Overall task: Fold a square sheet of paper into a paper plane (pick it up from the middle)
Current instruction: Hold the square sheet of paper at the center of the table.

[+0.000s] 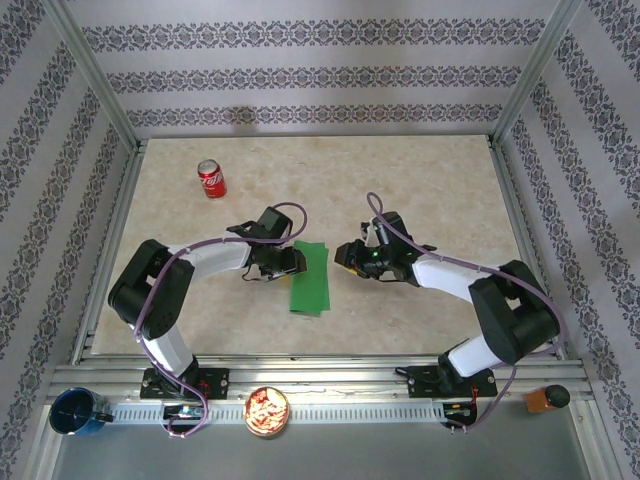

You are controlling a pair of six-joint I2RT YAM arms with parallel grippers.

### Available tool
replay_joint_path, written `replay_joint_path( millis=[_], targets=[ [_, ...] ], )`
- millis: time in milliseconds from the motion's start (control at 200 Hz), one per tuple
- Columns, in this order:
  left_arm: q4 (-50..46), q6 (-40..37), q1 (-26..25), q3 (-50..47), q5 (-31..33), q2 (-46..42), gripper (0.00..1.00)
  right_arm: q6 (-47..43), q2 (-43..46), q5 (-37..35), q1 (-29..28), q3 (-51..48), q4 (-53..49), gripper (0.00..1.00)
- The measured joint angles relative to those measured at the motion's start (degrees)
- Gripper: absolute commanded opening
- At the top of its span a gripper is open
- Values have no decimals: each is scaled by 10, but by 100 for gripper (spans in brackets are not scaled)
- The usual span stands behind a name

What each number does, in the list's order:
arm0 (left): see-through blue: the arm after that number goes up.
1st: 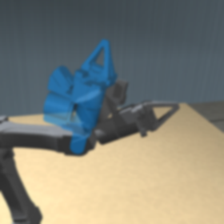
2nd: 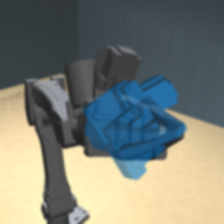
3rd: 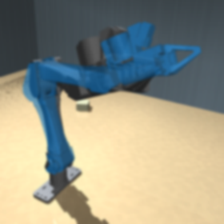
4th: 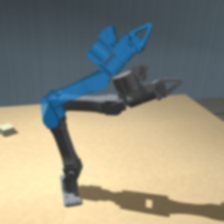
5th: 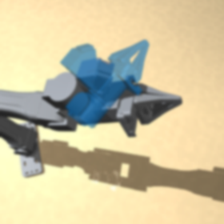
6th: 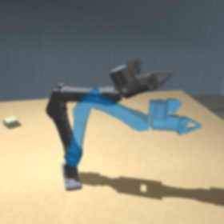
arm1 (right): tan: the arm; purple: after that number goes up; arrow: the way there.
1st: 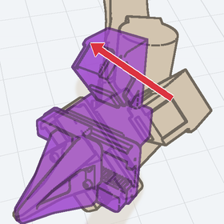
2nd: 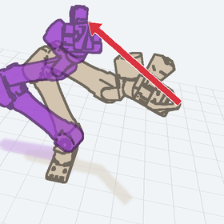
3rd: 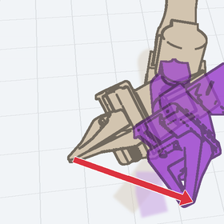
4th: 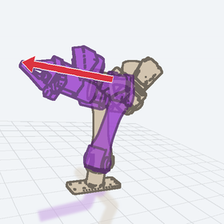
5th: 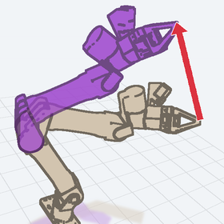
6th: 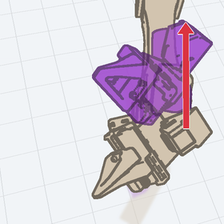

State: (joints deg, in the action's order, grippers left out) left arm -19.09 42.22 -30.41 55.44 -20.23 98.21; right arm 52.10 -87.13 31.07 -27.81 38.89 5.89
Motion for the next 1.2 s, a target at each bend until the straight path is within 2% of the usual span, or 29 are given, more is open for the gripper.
replay_joint_path(
  millis=[190, 550, 704, 784, 1024, 1199],
  targets=[
    [-2, 7, 0, 1, 14, 0, 46, 0, -20, 2, -14, 1, 2, 34],
    [2, 27, 0, 0, 15, 0, 48, -10, -70, 21, -28, 30, 13, 9],
    [2, 33, 0, 0, 22, 2, 48, -10, -81, 20, -32, 34, 11, 8],
    [1, 33, 0, 1, 26, 5, 48, -11, -76, 5, -32, 34, 4, 5],
    [-7, 33, 0, 5, 38, 10, 48, -16, -3, -34, -4, 7, -16, 3],
    [-6, 33, 0, 6, 34, 12, 48, -24, -31, -28, -30, 30, -21, 4]
  ],
)
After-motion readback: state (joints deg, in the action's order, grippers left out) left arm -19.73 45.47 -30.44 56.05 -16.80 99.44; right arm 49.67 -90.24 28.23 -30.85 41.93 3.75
